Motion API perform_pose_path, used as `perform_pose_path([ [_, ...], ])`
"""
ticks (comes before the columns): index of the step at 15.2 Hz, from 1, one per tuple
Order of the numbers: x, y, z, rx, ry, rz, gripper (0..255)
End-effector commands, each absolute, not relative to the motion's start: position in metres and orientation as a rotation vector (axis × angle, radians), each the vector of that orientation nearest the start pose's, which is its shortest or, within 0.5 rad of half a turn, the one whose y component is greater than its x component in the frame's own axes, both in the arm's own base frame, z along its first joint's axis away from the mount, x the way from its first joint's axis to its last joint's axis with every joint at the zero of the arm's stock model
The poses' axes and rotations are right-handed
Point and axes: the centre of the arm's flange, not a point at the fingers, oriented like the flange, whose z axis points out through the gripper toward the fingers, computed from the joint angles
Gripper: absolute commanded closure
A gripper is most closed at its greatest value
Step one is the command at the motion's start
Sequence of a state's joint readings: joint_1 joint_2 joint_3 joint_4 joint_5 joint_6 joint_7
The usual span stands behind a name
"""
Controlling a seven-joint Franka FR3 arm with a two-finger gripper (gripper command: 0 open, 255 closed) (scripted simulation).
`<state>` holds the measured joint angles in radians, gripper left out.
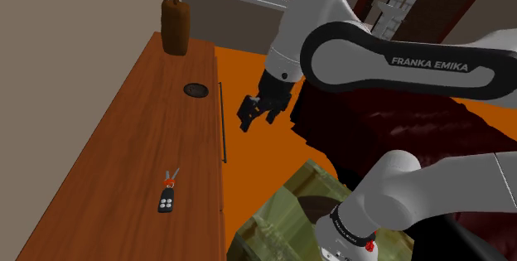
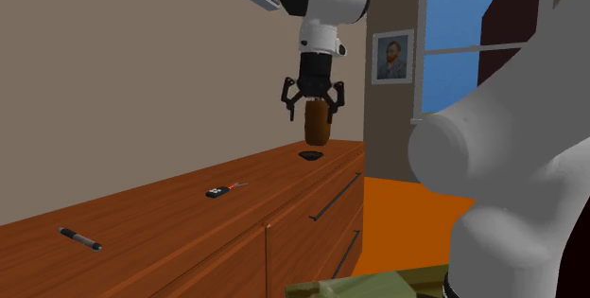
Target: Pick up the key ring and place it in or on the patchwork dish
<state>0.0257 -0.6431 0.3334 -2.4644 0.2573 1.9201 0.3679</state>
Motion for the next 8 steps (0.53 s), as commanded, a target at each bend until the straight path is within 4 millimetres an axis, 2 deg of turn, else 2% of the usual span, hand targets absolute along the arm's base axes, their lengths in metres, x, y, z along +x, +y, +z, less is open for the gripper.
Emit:
perform_pose_path([
  [1,0.347,0.182,0.495,-3.061,0.277,-0.075,0],
  [8,0.371,0.263,0.451,-3.057,0.458,-0.018,0],
])
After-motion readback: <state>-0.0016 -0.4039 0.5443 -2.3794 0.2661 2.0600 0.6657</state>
